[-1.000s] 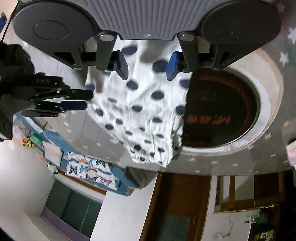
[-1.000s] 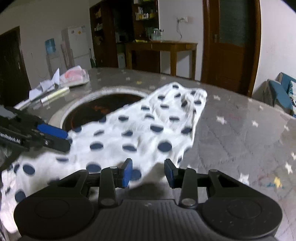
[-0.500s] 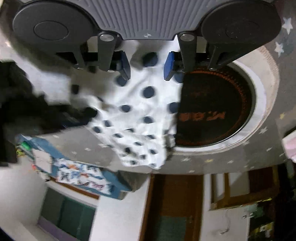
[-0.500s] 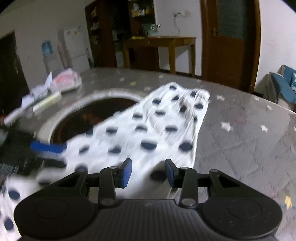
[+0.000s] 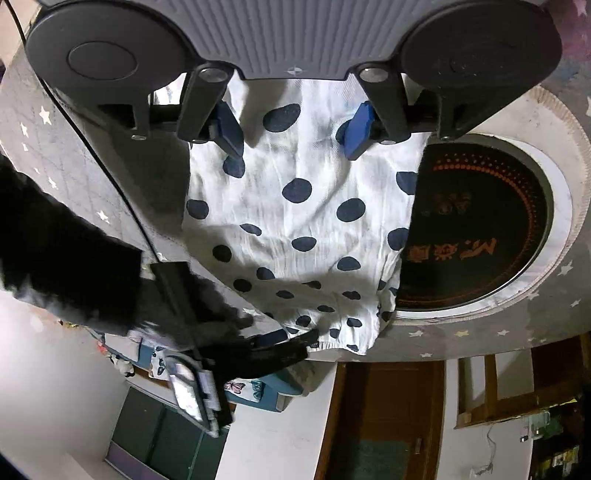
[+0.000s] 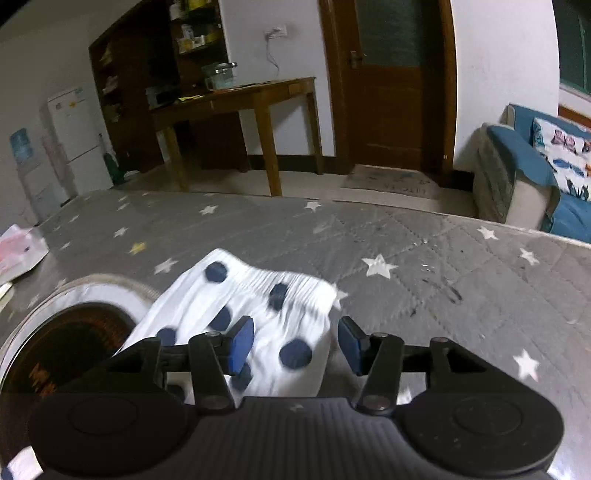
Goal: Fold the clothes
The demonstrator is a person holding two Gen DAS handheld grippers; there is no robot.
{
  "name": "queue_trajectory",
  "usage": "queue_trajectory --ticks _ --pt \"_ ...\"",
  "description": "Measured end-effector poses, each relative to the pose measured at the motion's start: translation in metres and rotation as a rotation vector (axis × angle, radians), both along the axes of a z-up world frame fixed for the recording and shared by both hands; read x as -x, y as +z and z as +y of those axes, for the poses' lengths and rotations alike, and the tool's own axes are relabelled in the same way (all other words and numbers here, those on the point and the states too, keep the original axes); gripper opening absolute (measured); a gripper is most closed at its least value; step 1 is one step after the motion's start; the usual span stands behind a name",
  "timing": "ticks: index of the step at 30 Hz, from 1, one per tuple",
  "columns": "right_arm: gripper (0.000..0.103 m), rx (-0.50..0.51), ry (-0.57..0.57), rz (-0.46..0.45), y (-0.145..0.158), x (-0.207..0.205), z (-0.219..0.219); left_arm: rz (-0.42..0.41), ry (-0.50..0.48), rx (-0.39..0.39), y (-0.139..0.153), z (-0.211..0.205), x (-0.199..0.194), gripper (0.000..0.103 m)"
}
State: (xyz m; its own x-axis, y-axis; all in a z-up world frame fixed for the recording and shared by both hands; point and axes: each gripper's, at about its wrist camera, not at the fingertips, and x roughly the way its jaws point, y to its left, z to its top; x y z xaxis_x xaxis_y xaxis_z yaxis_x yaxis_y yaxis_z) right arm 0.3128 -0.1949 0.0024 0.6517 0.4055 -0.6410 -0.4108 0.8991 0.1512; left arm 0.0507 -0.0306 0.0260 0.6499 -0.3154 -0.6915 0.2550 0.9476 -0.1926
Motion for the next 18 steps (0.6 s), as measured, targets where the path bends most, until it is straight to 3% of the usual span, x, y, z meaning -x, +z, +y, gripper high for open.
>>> queue_trajectory --ticks 3,7,14,18 --pt "0.055 -0.013 0.003 -0.02 -0.008 -0.005 0.002 0.002 -0.008 0.012 -0.001 0.002 -0.002 0.066" --pt "0.017 -0.038 0.021 -0.011 -0.007 -0.003 0.005 0.003 -0.014 0.023 -0.001 0.003 -0.003 0.068" --pt "0.011 -0.132 0.063 -0.053 0.024 0.035 -0.002 -0.005 0.016 0.003 0.004 0.005 0.002 0.076" --pt "0.011 -0.167 0.136 -0.083 0.05 0.081 -0.004 -0.022 0.036 -0.018 0.009 0.009 0.009 0.077"
